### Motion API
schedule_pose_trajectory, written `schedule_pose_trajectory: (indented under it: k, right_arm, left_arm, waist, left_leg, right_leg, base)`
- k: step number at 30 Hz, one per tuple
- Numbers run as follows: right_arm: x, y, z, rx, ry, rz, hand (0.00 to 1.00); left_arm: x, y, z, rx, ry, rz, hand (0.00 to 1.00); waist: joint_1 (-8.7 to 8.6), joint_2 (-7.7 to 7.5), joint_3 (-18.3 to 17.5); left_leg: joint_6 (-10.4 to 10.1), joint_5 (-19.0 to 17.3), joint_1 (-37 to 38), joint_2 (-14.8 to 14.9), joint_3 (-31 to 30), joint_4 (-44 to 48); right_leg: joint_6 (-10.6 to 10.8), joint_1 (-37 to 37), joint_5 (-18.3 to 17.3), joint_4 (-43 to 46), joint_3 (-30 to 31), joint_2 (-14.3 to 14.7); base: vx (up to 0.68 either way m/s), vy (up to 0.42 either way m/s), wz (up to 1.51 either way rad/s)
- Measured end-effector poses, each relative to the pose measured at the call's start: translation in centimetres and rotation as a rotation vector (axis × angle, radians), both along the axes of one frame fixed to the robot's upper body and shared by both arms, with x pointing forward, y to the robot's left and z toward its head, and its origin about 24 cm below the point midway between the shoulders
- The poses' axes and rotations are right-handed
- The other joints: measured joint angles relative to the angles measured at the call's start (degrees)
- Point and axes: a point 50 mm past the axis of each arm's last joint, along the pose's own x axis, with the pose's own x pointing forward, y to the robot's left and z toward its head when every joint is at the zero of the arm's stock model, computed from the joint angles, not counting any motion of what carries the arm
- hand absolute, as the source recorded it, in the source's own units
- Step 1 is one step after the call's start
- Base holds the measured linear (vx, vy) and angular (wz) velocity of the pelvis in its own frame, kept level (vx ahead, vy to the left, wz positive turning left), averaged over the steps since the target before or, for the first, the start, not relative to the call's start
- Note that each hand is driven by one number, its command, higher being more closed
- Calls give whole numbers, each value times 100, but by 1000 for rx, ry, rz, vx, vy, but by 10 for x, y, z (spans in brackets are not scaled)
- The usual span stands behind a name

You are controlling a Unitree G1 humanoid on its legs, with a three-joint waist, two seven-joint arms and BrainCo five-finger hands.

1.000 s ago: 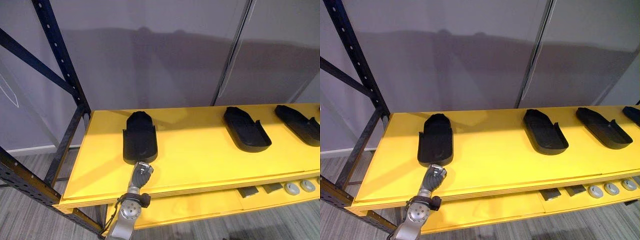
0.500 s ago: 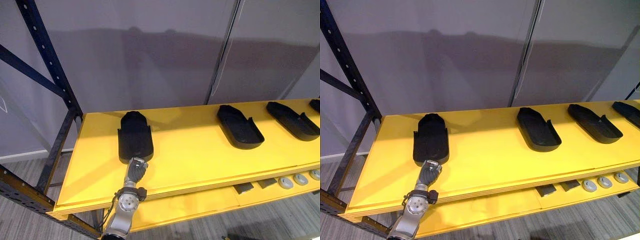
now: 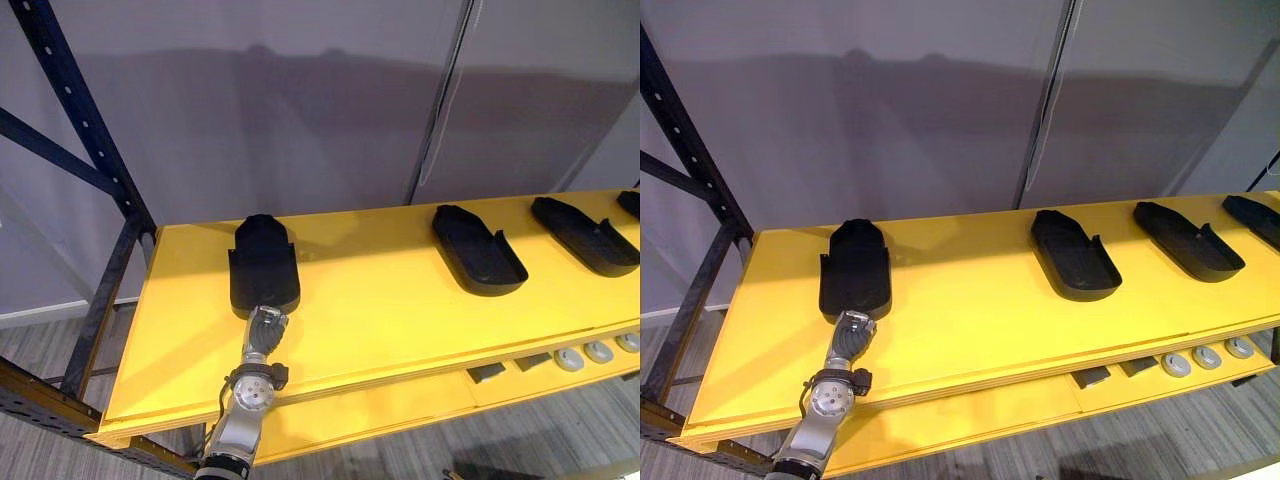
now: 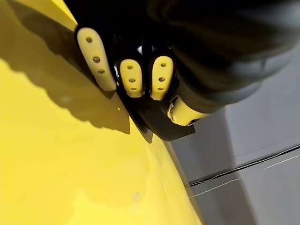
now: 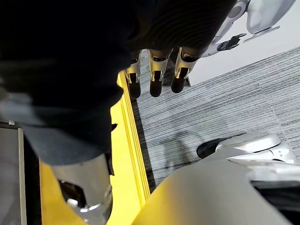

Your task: Walk over and take plastic housings, then place them on the shelf

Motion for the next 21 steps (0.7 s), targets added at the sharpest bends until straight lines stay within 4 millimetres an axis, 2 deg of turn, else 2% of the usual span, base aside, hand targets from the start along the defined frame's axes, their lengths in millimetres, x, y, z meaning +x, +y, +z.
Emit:
schedule_pose_trajectory:
  k: [12, 17, 19, 21]
  right_arm:
    - [3, 0, 0, -3, -6, 8, 0]
    - [2, -1, 0, -4, -4, 8, 0]
    - [1, -3, 0, -9, 1, 8, 0]
    - [0, -3, 0, -10, 3, 8, 0]
  left_arm:
    - [-2, 2, 7, -11, -26, 13, 100]
    - [-14, 1, 41, -43, -173, 0, 100]
    - [-23, 1, 75, -73, -326, -26, 100]
    - [-31, 0, 100, -93, -453, -48, 100]
  waist:
    - [-3, 0, 58]
    - [44, 7, 81]
    - [110, 5, 89]
    - [151, 7, 91]
  left_leg:
    - [5, -7, 8, 0, 12, 0]
    - [6, -4, -35, -4, -76, 2]
    - [6, -4, -38, -5, -94, 3]
    - [8, -3, -38, -11, -163, 2]
  right_leg:
    - [-2, 0, 2, -1, -2, -4]
    - [-2, 18, 1, -5, -118, -13]
    - [-1, 62, 0, 8, -110, -13]
    - [10, 71, -11, 51, -125, -12]
  base:
    - [-19, 2, -1]
    - [4, -1, 10]
    - [9, -6, 4]
    - [-24, -6, 9]
